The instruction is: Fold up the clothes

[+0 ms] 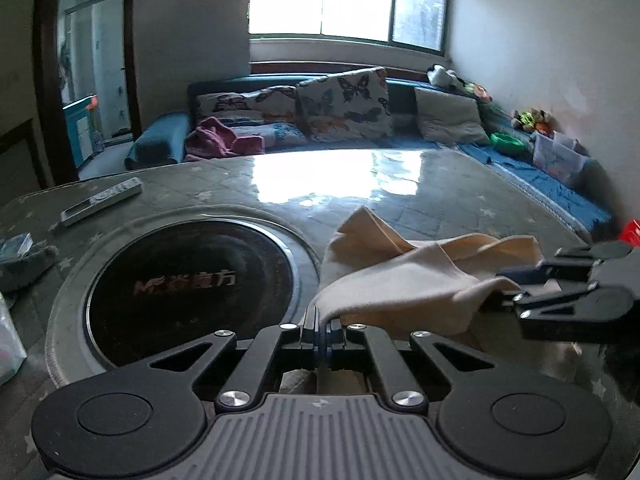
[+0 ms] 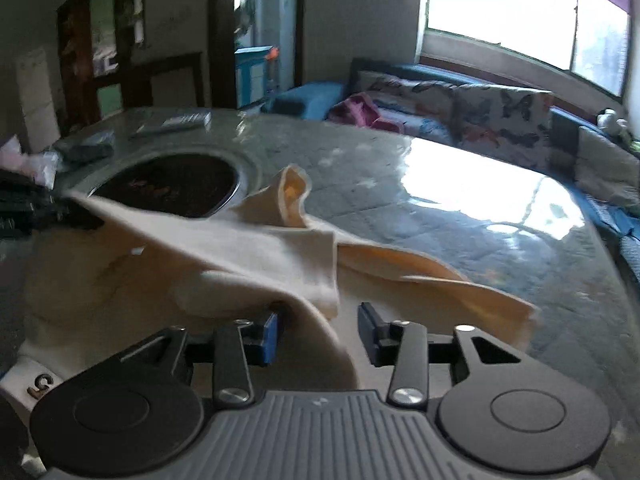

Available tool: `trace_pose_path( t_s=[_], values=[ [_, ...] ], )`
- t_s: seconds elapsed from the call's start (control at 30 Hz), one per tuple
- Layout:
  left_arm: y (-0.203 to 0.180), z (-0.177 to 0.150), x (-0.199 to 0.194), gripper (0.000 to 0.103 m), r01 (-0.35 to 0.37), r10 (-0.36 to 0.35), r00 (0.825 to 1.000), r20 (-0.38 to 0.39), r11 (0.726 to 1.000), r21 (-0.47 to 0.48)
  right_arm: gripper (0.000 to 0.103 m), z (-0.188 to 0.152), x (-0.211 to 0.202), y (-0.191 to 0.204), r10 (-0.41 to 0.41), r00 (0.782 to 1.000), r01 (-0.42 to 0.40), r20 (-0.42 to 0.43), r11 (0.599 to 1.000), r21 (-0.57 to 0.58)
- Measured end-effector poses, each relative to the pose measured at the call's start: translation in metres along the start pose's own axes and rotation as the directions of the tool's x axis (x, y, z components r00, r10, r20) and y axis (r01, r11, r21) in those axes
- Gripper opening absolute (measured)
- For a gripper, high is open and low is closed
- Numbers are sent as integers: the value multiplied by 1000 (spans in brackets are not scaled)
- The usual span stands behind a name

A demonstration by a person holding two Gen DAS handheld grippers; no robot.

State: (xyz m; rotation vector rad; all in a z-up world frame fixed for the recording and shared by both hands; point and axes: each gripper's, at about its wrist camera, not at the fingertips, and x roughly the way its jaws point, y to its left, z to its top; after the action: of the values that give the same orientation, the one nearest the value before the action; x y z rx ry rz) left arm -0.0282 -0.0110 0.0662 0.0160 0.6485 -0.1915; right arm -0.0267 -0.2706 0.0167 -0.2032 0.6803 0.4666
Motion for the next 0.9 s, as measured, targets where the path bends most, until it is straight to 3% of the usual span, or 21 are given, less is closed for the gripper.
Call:
trace_pose_path(
  t_s=[0.03,0.23,0.37,0.47,0.57,0.73,0.83,0.9],
  values=[
    [3,0,-2,3,0,0,1000,4,1000,-15,7,-1,0,1,5,1000,-5,4,1000,0],
    [26,-8,-16,3,-32,32,999,5,995,-90,5,-5,-45,-13,-57,990,47,129,995,86],
    [46,-21,-27,3,-55,54,999,-10,986,-160,5,-15,-94,-35,-145,964,105,223,977,183],
    [57,-36,-34,3,-65,59,998,-37,977,-201,5,-37,-132,-59,-226,935,137,272,940,313],
    [63,-50,-38,3,-60,45,996,-73,971,-229,8,-74,-161,-88,-302,919,163,253,875,456],
    [68,-62,-44,8,-63,33,992,-123,965,-253,16,-123,-176,-114,-424,900,306,100,779,547],
    [64,-60,-49,16,-62,36,992,-122,974,-217,21,-131,-185,-120,-435,897,327,76,770,548],
    [59,-54,-50,18,-54,33,993,-110,980,-191,26,-127,-185,-117,-415,905,313,88,792,524]
  ],
)
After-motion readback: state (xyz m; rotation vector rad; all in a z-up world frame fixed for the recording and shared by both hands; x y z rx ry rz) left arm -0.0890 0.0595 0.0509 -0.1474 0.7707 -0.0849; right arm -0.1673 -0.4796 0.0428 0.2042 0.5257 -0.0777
